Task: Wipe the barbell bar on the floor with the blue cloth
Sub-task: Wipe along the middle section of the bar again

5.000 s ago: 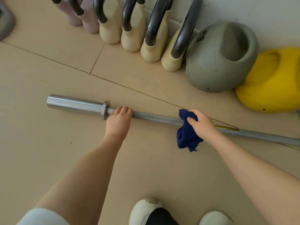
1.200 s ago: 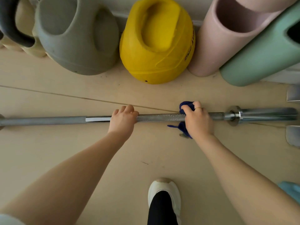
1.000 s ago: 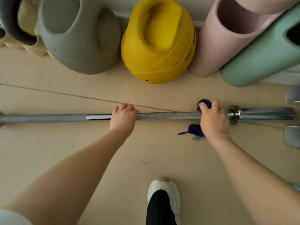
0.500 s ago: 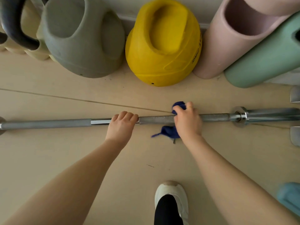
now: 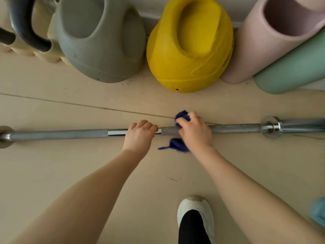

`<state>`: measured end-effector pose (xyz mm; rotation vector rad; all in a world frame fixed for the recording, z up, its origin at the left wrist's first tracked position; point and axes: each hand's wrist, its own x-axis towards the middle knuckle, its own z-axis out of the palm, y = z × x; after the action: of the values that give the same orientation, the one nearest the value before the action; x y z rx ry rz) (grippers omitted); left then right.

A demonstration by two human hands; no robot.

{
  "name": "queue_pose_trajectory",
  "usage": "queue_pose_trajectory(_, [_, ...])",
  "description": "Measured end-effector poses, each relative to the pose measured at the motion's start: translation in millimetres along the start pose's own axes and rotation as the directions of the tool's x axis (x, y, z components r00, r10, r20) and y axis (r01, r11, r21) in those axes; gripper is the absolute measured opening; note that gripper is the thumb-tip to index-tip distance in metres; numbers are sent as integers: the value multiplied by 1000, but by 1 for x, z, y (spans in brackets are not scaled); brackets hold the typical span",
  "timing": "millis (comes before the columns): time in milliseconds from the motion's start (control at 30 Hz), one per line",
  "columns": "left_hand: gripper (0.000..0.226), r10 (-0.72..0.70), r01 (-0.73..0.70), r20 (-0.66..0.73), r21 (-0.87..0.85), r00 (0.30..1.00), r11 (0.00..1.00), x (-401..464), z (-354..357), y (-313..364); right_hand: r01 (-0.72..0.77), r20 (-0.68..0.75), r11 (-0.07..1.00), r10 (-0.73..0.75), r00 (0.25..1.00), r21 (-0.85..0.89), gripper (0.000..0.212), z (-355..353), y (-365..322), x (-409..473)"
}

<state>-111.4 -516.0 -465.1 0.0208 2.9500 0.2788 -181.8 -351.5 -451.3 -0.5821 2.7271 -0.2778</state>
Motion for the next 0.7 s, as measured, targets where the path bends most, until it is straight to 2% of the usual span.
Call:
queue_pose_trajectory(67, [39, -24, 23, -40, -19, 999, 1000, -1, 3, -1, -153, -55, 988, 152, 987, -22, 21, -2, 11, 0])
queue_pose_trajectory(133, [42, -29, 28, -61, -24, 998, 999, -1, 5, -1, -181, -61, 983, 179, 982, -24, 19, 0, 4, -1])
queue_pose_trajectory(200, [43, -37, 35, -60, -23, 998, 999, 1, 4, -1, -97, -36, 995, 97, 995, -11, 25, 3, -17, -4])
queue_pose_trajectory(300, [41, -70, 71, -50, 16, 996, 997, 5, 3, -3, 53, -75, 999, -54, 996, -9, 44, 13, -43, -8])
queue_pose_trajectory(400, [37, -109, 109, -18, -4, 994, 994, 11, 0, -6, 76, -62, 997, -76, 995, -11, 42, 9, -40, -1])
queue_pose_trajectory(467, [35, -174, 176, 27, -55, 984, 983, 17, -2, -8, -12, -59, 1000, 13, 998, 11, 35, 3, -20, 8])
queue_pose_trajectory(500, [34, -178, 178, -1, -74, 984, 981, 20, -2, -11, -87, -64, 996, 87, 994, 10, 31, -1, -8, 13])
queue_pose_trajectory(600, [35, -115, 113, -77, -33, 990, 993, 26, -2, -13, -252, -110, 967, 247, 963, -34, 29, -3, 11, 23])
queue_pose_trajectory(700, [42, -80, 82, -81, 23, 994, 996, 26, -3, -11, -216, -95, 976, 212, 973, -28, 29, 1, -15, 24])
